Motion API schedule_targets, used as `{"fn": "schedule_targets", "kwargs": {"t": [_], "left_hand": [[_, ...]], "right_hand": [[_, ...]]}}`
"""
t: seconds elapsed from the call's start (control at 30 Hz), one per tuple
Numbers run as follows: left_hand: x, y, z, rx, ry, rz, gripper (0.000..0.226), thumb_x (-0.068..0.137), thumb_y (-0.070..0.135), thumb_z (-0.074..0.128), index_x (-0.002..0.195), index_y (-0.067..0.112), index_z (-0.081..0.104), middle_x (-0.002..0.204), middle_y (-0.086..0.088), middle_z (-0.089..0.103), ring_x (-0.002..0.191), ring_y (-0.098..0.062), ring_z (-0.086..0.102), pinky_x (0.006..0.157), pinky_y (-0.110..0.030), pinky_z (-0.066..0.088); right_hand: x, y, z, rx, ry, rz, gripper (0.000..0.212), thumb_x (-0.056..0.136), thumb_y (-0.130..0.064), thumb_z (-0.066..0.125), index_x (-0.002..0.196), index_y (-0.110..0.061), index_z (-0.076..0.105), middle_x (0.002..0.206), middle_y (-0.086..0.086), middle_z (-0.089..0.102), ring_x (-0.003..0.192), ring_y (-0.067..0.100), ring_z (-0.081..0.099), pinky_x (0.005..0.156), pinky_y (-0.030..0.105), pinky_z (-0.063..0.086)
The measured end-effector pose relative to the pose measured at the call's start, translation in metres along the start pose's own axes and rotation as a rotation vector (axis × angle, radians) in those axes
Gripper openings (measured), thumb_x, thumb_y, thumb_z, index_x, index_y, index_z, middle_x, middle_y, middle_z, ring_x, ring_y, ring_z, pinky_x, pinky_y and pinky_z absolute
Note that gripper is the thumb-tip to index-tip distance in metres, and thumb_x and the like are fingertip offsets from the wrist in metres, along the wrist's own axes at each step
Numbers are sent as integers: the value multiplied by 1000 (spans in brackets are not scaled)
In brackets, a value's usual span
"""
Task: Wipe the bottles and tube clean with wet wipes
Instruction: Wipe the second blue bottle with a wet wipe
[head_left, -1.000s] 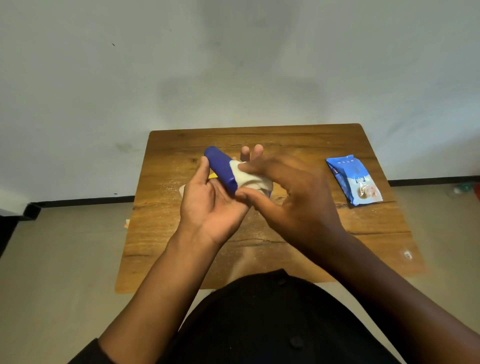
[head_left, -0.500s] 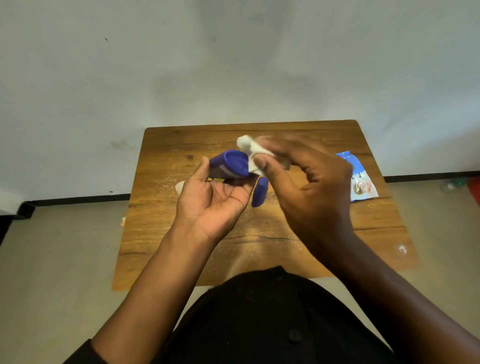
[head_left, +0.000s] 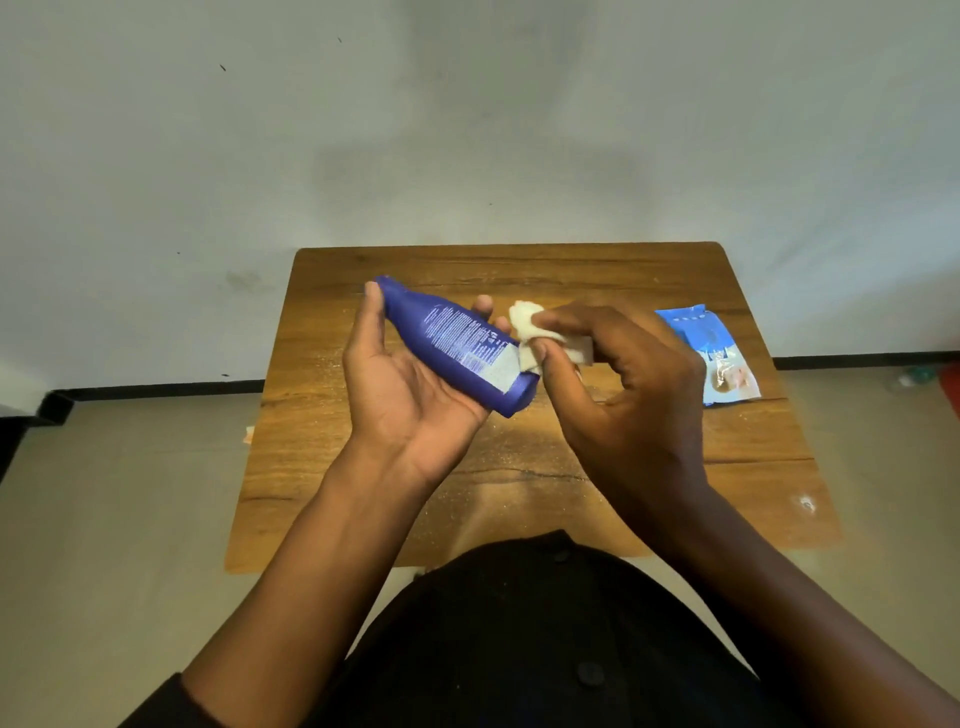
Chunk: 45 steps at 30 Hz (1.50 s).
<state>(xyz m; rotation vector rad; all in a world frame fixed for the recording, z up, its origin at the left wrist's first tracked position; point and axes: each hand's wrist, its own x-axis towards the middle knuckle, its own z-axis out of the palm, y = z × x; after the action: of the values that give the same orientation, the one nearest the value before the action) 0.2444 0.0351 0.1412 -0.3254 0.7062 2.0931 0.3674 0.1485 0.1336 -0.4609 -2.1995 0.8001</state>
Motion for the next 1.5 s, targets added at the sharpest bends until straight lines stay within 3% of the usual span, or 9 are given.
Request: {"fn": "schedule_targets", "kwargs": {"t": [0.17,0.33,0.43,0.57,0.9,1.03,1.17,1.3,1.5], "left_hand": [[0,2,-1,93,-54,19,51,105,56,41,126,11,53,97,-12,61,87,-25,59,84,-38,50],[-5,-10,4,275,-80,2,67,108,56,31,143,4,56,96,-13,61,85,-21,58,78,-33,50],[-10,-18,8,315,-82,-18,72,107,61,28,136,4,61,103,-14,68,95,-23,68,83,-35,57],[-15,-25,11,410,-58,49,57,109,53,30,120,13,69,100,-10,77,89,-22,76,77,-33,63],[-16,-17,9,413,-44,97,52,105,56,37,110,13,67,80,-6,70,71,-18,71,67,-32,60],[-14,-20,9,565,-62,109,46,108,48,35,109,14,66,80,-6,74,71,-18,73,63,-31,61],[-16,-23,10,714,-95,128,56,109,47,30,88,21,76,71,-8,70,58,-23,67,55,-35,57],[-16,-19,11,599,-62,157,44,110,43,35,105,14,68,76,-5,73,66,-17,71,60,-29,59],[-9,-9,7,644,-33,187,66,107,58,29,113,6,70,83,-15,62,71,-25,60,68,-36,52]], "right_hand": [[-12,-1,10,-44,-186,-195,23,90,-3,70,111,-7,78,113,7,75,103,24,68,86,35,52],[-9,-2,8,-43,-240,-388,23,86,1,80,107,-8,80,109,6,75,100,27,64,93,25,43],[6,-9,17,-69,-122,-340,16,91,-4,76,106,-3,79,103,13,72,95,27,65,85,26,46],[30,-15,20,-51,20,-228,17,95,-10,72,108,-2,79,103,13,70,91,23,66,78,27,50],[15,-21,8,-79,-94,-313,28,95,-24,64,107,-3,78,103,14,74,97,25,67,88,23,43],[21,-18,5,-95,-24,-277,20,95,-16,70,107,-3,78,101,14,71,93,25,65,80,28,47],[34,-14,5,-58,34,-193,20,96,-14,71,111,-4,78,104,14,68,94,24,64,73,36,54],[21,-16,8,-108,15,-242,24,96,-23,68,108,-6,79,102,12,71,96,25,62,80,33,47],[-13,-7,5,-118,-206,-324,28,93,-31,68,113,-13,75,113,8,71,112,24,59,88,36,45]]}}
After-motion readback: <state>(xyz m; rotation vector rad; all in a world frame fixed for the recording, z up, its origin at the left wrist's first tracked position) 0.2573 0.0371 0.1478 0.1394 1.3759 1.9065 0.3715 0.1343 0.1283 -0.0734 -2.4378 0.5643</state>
